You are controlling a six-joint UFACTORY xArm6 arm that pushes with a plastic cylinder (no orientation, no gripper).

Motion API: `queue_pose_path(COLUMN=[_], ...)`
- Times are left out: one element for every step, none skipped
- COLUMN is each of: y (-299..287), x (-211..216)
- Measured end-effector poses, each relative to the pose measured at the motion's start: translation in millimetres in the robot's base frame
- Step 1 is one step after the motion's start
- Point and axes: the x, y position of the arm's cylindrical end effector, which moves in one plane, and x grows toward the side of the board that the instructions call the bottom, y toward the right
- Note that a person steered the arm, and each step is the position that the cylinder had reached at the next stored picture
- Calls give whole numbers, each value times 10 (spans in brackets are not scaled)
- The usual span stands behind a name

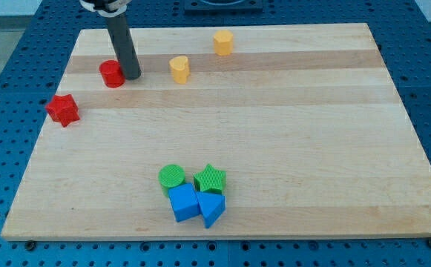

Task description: Slide the red circle near the red star

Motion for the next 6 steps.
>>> queue_pose_path(y=[239, 103, -389, -687, -557, -193], x=[-198, -327, -100, 68, 47, 136])
